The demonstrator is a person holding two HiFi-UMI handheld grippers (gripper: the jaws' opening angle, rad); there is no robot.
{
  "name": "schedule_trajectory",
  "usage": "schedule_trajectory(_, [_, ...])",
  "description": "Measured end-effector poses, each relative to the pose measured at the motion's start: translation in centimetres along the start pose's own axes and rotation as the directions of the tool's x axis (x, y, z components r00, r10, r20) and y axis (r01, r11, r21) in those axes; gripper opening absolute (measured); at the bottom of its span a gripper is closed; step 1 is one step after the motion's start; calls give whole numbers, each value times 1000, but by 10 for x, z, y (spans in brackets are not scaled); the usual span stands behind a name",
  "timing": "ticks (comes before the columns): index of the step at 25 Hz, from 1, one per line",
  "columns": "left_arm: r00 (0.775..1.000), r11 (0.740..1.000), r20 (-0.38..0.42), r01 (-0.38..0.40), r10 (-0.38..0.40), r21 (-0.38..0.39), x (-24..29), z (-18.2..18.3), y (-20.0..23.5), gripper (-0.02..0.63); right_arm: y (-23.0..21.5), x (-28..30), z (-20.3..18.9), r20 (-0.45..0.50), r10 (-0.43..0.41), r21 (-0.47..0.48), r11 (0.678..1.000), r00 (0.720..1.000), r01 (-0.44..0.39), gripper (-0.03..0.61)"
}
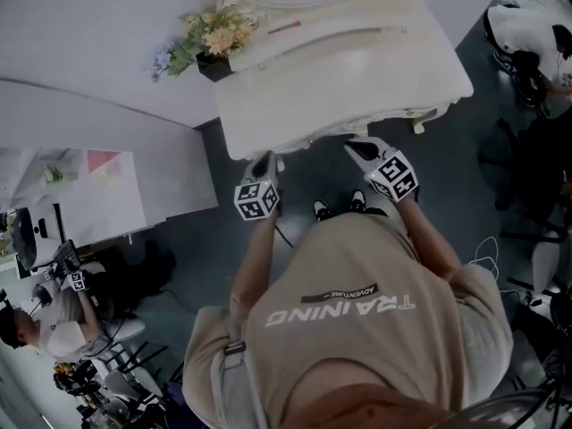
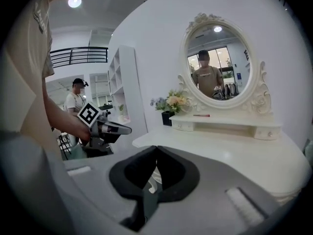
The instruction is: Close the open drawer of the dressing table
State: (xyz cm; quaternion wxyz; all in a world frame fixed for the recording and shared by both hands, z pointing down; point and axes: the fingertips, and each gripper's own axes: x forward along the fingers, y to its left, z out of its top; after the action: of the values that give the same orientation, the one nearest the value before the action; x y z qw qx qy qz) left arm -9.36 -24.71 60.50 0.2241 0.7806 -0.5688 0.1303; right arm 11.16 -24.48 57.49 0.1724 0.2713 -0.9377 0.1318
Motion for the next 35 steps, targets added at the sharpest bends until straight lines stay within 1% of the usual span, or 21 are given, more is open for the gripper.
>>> schedule_trajectory(2, [999, 999, 43, 7, -9, 53, -10, 24, -14, 6, 1, -2, 12, 12, 12, -16, 1000, 1000, -12, 5])
schedule_trajectory(4, [996, 992, 91, 15, -26, 123, -19, 49, -27, 6, 2, -5, 29, 41, 24, -29, 999, 999, -23, 5])
schedule_trajectory(7, [987, 979, 154, 11, -43, 201, -31, 81, -38, 6, 2, -9, 54, 116, 42, -22, 999, 992, -40, 5])
schedule_trajectory(9, [982, 975, 184, 9, -51, 221, -41, 93, -44, 6, 3, -13, 69, 172, 47, 10, 999, 984, -49, 5])
schedule_trajectory(11, [973, 973, 223, 0, -53, 232, -55, 106, -48, 6, 4, -16, 82, 205, 32, 19, 999, 978, -37, 5])
schedule_trajectory(15, [948, 972, 314, -26, -50, 234, -83, 136, -50, 6, 7, -28, 117, 264, 2, -25, 1000, 964, 5, 5])
schedule_trajectory(18, [931, 964, 361, -47, -53, 263, -98, 153, -52, 6, 11, -34, 135, 309, 5, -46, 999, 951, 9, 5])
schedule_trajectory(21, [920, 950, 387, -71, -55, 305, -107, 166, -50, 6, 13, -39, 143, 337, 1, -62, 998, 942, 21, 5])
schedule_trajectory(24, [914, 945, 402, -75, -62, 319, -112, 180, -42, 6, 14, -44, 148, 333, -14, -97, 994, 943, 49, 3])
schedule_trajectory(29, [920, 945, 384, -58, -74, 321, -107, 186, -44, 6, 10, -58, 160, 348, -17, -128, 990, 937, 65, 5])
schedule_trajectory(33, [915, 945, 394, -50, -86, 324, -102, 190, -53, 6, 6, -62, 159, 329, -23, -177, 981, 944, 85, 5])
schedule_trajectory(35, [919, 944, 384, -48, -86, 327, -101, 187, -54, 6, 6, -61, 155, 321, -21, -181, 980, 947, 83, 5])
